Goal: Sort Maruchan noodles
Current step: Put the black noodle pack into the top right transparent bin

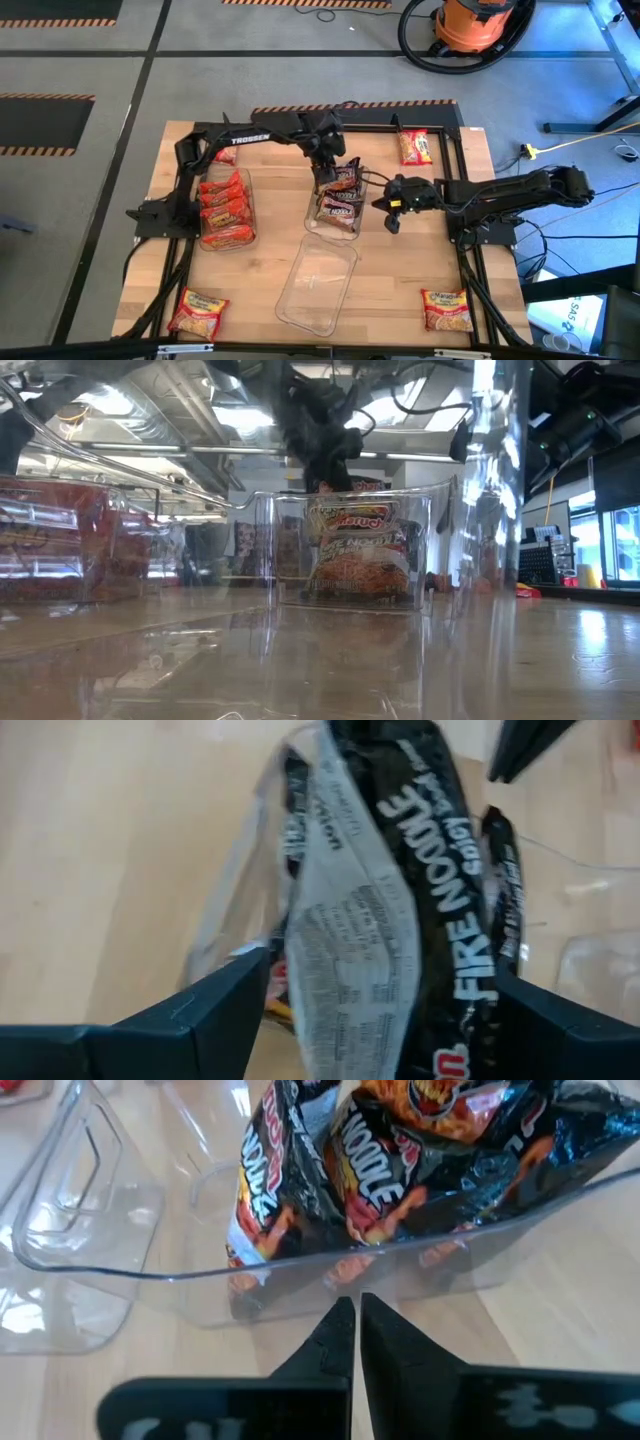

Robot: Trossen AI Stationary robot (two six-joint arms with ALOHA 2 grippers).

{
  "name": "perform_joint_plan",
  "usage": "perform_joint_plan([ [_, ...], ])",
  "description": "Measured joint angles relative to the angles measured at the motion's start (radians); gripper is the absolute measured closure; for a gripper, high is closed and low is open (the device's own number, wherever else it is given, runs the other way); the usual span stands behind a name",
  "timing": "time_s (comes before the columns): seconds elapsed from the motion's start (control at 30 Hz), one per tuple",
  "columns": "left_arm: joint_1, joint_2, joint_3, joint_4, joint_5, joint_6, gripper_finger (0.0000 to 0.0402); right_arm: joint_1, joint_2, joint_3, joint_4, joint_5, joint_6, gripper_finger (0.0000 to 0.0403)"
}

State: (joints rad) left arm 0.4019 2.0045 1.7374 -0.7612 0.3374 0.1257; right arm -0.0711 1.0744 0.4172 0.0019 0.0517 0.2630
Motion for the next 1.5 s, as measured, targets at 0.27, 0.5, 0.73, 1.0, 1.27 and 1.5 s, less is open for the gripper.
perform_joint_plan([
  [0.27, -0.036, 0.000, 0.000, -0.003, 0.005, 0.016, 0.0206, 0.000, 0.000, -0.007, 0.050, 0.008, -0.002, 0.0402],
  [0.5, -0.062, -0.001, 0.000, -0.006, -0.071, 0.019, 0.0295, 0.000, 0.000, -0.007, 0.053, 0.007, -0.001, 0.0402],
  [0.73, -0.078, -0.015, 0.000, -0.009, -0.105, 0.038, 0.0350, 0.000, 0.000, -0.007, 0.053, 0.008, 0.001, 0.0402],
  [1.0, -0.105, -0.068, 0.000, -0.014, -0.168, 0.075, 0.0364, 0.000, 0.001, -0.007, 0.054, 0.008, 0.002, 0.0402],
  [1.27, -0.175, -0.170, 0.000, -0.044, -0.132, 0.250, 0.0363, 0.000, 0.001, -0.007, 0.053, 0.008, 0.002, 0.0402],
  [1.5, -0.233, -0.157, 0.001, -0.076, -0.110, 0.329, 0.0362, -0.001, 0.001, -0.007, 0.053, 0.008, 0.001, 0.0402],
])
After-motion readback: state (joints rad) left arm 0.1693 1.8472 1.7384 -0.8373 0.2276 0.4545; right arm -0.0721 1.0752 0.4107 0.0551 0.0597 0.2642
